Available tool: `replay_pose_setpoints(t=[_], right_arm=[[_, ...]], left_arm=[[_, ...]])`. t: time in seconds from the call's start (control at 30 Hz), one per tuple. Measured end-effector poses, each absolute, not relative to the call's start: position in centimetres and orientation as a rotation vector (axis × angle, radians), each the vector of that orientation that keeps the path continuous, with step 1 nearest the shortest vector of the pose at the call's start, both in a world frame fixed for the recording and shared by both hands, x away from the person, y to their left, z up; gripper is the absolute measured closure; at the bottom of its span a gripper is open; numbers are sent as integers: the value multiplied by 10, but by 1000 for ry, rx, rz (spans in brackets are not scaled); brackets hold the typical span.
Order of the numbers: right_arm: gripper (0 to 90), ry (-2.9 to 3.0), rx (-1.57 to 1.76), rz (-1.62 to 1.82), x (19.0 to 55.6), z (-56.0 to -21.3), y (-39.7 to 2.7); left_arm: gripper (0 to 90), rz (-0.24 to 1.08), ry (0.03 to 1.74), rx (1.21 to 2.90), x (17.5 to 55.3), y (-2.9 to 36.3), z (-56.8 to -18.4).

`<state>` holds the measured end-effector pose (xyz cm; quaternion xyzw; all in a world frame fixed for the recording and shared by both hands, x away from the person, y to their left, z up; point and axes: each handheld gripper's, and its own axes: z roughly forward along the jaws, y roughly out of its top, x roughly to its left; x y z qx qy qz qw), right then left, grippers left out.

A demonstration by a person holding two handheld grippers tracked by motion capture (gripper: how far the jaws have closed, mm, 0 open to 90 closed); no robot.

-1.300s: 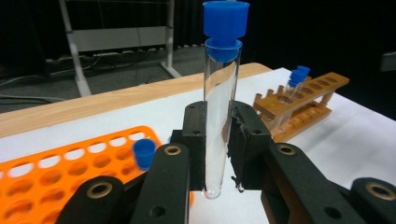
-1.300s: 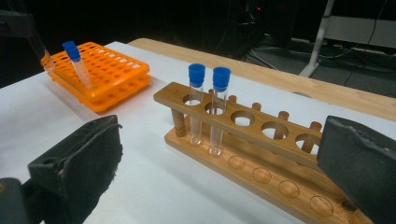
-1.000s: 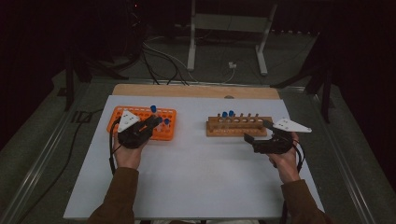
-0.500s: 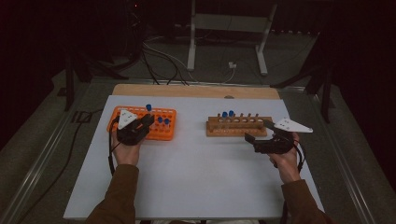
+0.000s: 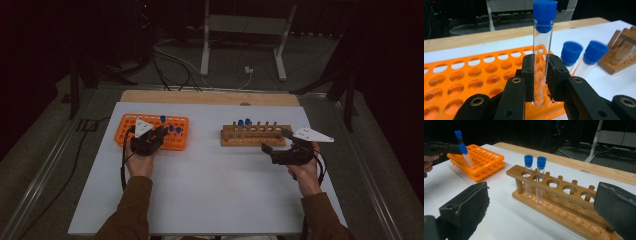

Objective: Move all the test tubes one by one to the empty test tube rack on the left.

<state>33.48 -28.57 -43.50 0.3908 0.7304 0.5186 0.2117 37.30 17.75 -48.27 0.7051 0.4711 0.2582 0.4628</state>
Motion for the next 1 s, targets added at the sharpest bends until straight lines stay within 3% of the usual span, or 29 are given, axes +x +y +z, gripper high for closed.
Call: replay_pose_setpoints(t=[1.0], right_arm=[[0, 2046, 1084, 1437, 335, -438, -283]], left_arm=[[779, 616, 1163, 1828, 371, 176, -502]])
